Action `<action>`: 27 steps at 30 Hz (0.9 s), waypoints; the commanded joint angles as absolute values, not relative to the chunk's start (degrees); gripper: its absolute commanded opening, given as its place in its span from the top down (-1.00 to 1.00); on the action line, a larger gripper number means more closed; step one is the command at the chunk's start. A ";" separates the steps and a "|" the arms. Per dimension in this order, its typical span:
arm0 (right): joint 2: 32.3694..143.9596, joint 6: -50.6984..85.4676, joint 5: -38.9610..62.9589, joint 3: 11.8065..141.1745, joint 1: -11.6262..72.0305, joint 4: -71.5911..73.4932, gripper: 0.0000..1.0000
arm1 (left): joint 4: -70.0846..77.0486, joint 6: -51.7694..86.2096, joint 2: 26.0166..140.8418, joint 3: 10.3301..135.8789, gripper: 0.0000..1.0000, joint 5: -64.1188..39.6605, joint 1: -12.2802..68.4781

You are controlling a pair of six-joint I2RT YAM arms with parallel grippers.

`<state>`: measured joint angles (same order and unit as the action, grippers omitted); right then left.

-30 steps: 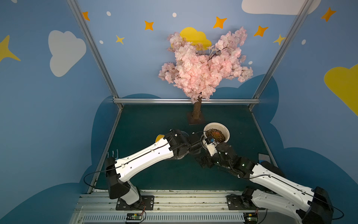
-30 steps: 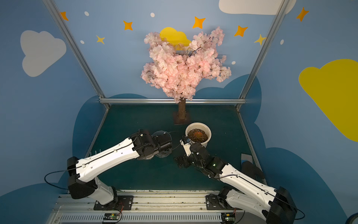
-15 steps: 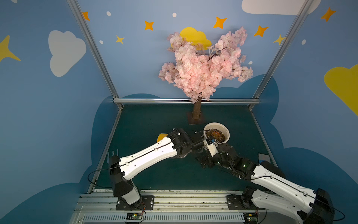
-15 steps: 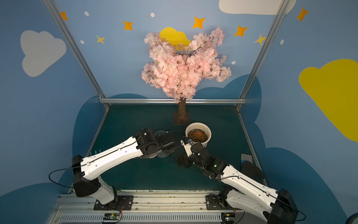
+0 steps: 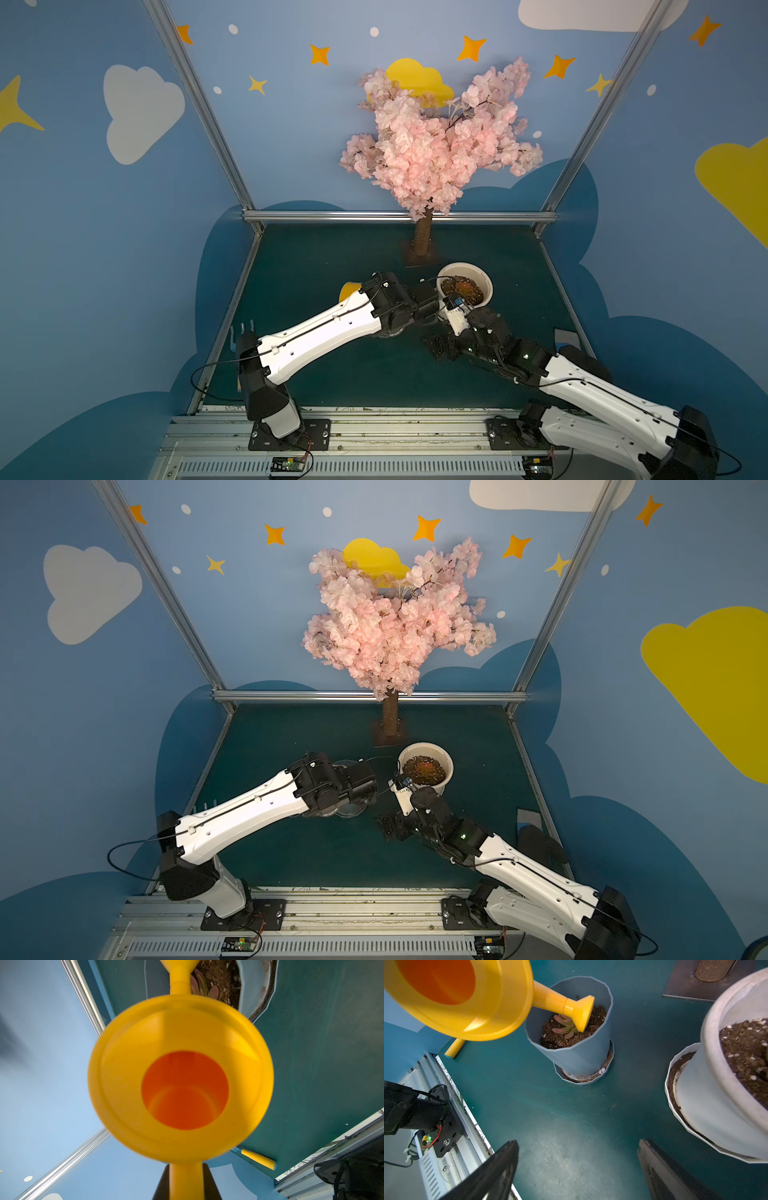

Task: Water the succulent around the soil edge
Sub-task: Water the soil of the potted plant with water.

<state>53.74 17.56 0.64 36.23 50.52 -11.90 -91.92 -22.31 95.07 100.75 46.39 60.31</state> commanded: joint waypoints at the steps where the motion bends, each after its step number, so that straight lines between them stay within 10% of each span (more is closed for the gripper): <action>1: 52.52 16.89 0.20 35.46 50.23 -12.35 -0.90 | -92.82 -21.47 95.03 102.28 0.94 48.08 59.62; 27: 52.82 16.92 -0.09 35.52 50.19 -12.36 -0.90 | -79.07 -20.00 83.52 92.01 0.94 30.78 52.74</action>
